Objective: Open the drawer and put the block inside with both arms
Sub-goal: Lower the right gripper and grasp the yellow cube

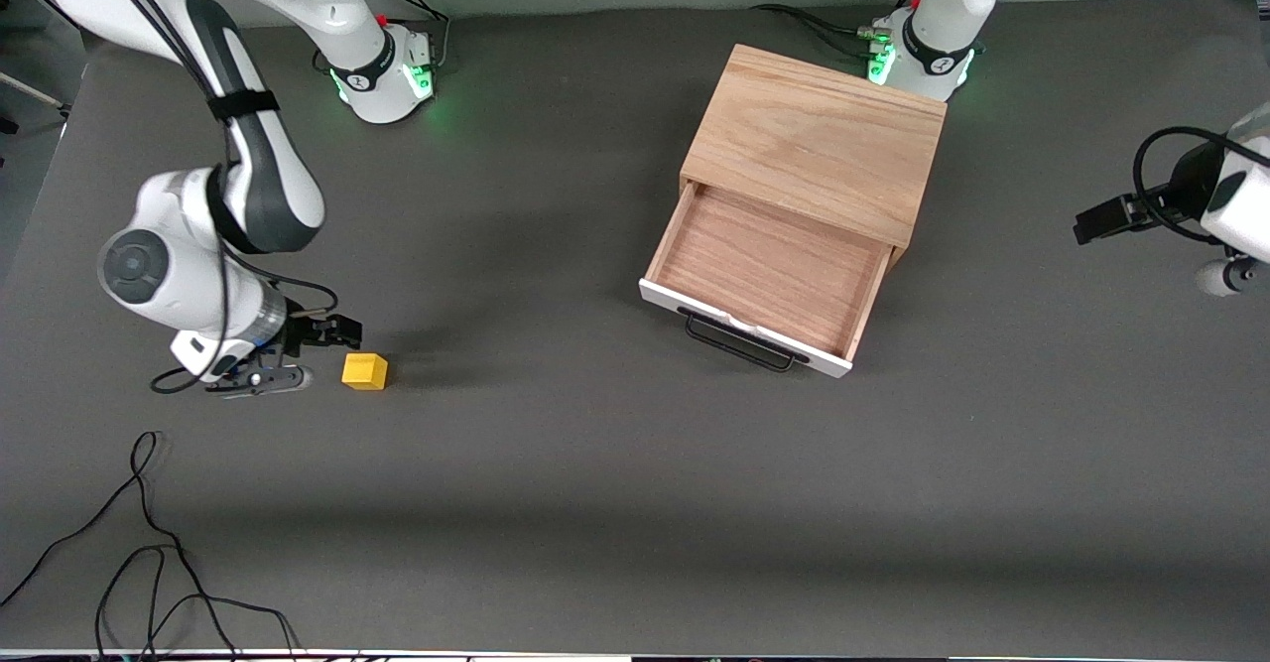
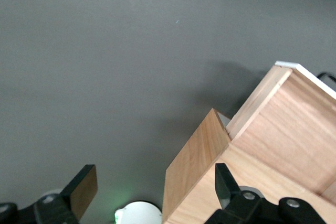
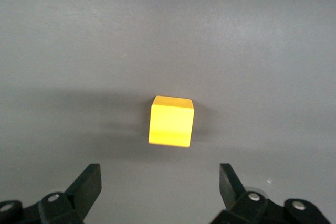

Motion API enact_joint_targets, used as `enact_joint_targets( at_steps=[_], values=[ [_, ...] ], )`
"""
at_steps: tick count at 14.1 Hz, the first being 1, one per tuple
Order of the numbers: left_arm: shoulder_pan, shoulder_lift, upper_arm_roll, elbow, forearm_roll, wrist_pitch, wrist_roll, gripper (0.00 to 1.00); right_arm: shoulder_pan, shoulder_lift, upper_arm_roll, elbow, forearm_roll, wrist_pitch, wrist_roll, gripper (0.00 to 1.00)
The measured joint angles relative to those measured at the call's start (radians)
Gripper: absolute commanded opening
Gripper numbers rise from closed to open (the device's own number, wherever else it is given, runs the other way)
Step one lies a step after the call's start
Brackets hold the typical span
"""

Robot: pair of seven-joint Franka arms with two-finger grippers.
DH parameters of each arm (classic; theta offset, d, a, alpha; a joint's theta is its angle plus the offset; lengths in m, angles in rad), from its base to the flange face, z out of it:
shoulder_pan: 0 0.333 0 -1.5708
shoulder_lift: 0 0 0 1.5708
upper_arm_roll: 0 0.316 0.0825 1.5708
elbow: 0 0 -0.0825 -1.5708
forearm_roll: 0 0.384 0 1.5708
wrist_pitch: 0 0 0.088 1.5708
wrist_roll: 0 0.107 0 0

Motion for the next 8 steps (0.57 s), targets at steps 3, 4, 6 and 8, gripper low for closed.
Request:
enact_joint_targets(
  at_steps=[3, 4, 6, 8],
  values=[
    [0.000, -0.041, 0.000, -0.023, 0.009, 0.001, 0.082, 1.00, -0.002, 0.069, -0.001, -0.042, 0.000, 0.131, 0.054, 1.00],
    [0.000, -0.054, 0.000, -0.032, 0.011, 0.007, 0.100, 1.00, -0.002, 0.089, -0.001, -0.044, 0.000, 0.163, 0.072, 1.00],
    [0.000, -0.083, 0.000, -0.065, 0.012, 0.042, 0.136, 1.00, -0.002, 0.119, -0.003, -0.045, 0.000, 0.202, 0.088, 1.00],
    [0.000, -0.120, -0.001, -0.114, 0.013, 0.081, 0.156, 1.00, -0.004, 0.139, -0.004, -0.046, 0.000, 0.232, 0.091, 0.95]
  ],
)
